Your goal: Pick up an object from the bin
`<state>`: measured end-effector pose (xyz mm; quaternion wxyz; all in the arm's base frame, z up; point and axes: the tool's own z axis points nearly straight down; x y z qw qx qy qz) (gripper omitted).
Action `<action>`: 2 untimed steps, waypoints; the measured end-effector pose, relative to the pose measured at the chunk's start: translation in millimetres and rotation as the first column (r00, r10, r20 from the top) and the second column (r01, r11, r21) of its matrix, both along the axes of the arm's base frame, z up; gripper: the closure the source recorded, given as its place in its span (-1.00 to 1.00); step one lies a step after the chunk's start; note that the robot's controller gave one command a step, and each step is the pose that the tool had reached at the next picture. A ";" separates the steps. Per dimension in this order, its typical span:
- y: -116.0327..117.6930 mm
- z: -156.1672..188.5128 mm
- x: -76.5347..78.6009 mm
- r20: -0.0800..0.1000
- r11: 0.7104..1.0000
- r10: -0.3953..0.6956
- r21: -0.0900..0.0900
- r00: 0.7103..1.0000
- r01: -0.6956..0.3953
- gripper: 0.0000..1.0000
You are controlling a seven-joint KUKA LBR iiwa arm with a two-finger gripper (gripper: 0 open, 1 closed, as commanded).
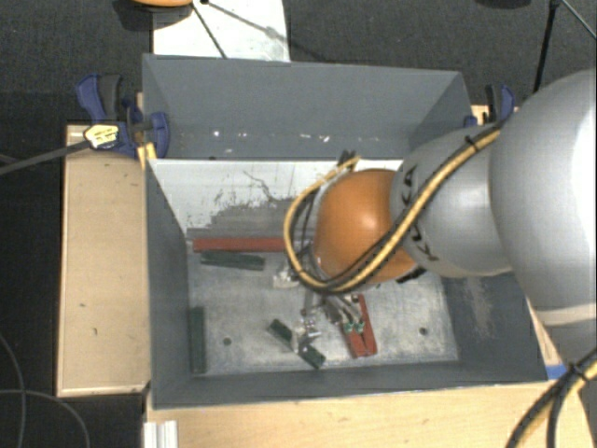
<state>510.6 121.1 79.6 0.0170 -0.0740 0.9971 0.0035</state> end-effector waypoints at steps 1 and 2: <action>-2.4 -1.3 -4.8 -0.022 1.000 -0.002 -0.008 1.000 0.002 1.00; 0.4 -0.9 -0.7 -0.001 1.000 -0.006 0.001 1.000 0.006 -1.00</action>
Offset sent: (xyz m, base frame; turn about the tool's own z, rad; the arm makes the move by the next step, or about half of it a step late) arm 0.0000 0.0000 0.0000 0.0000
